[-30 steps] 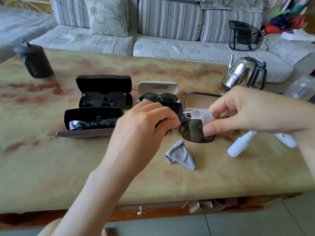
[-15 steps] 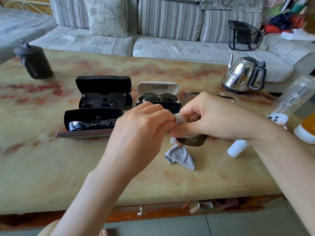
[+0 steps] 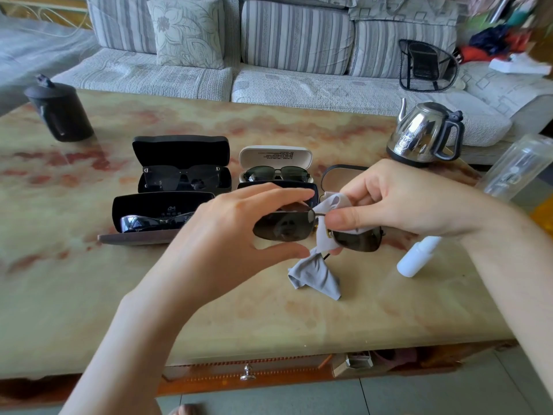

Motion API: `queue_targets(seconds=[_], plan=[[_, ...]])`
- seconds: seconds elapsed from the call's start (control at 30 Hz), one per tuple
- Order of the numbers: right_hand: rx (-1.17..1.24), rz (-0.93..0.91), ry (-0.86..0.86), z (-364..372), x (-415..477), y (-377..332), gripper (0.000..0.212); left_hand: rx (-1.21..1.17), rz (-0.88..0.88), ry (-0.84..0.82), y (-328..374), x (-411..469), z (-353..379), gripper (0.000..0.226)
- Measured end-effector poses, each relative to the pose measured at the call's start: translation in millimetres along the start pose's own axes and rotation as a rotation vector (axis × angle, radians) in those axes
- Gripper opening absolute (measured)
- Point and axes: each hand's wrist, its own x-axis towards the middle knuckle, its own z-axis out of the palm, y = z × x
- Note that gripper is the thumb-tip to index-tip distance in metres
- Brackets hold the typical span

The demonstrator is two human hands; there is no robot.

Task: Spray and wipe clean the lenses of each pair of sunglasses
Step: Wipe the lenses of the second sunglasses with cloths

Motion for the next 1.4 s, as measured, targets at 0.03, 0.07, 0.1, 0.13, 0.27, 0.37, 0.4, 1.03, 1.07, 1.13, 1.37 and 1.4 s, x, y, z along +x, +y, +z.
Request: queue_targets(seconds=[0.03,0.07,0.1,0.13,0.27,0.37,0.4,1.03,1.07,1.13,1.37,1.4], plan=[[-0.017,0.004,0.001,-0.1,-0.1,0.2,0.018,0.002,-0.008,-0.008,0.2,-0.1,0.7,0.053],[-0.031,0.002,0.005,0.0,-0.1,-0.2,0.019,0.007,-0.011,-0.008,0.1,0.1,1.8,0.049],[-0.034,0.005,0.007,-0.3,-0.7,-0.1,0.019,0.013,-0.011,-0.005,-0.1,0.4,3.2,0.046],[-0.032,0.015,0.010,-0.1,0.2,0.0,0.019,0.025,-0.010,-0.002,-0.2,0.9,4.4,0.044],[-0.126,-0.009,-0.016,5.0,4.9,2.4,0.014,0.046,0.027,-0.021,-0.4,0.5,4.6,0.039],[-0.151,-0.021,0.012,6.2,6.9,4.0,0.020,-0.010,0.062,-0.033,-1.9,0.4,3.2,0.039],[-0.131,-0.032,0.013,5.1,6.9,4.4,0.023,-0.032,0.065,-0.024,-2.9,0.6,2.2,0.039],[-0.177,0.015,-0.001,-4.2,-2.9,9.2,0.043,-0.081,0.021,0.038,-10.8,0.4,-9.3,0.035],[-0.213,0.011,0.005,-2.7,-1.5,8.2,0.046,-0.077,0.022,0.035,-11.4,0.1,-9.2,0.034],[-0.255,0.026,0.021,-0.7,1.9,7.3,0.044,-0.064,0.027,0.020,-11.7,-0.6,-8.5,0.033],[-0.239,0.014,-0.043,13.0,15.2,1.3,0.025,-0.051,0.057,-0.038,-8.6,-0.2,-0.2,0.037],[-0.247,0.005,-0.029,14.3,16.1,1.2,0.022,-0.048,0.055,-0.035,-9.4,-0.3,-0.7,0.037]])
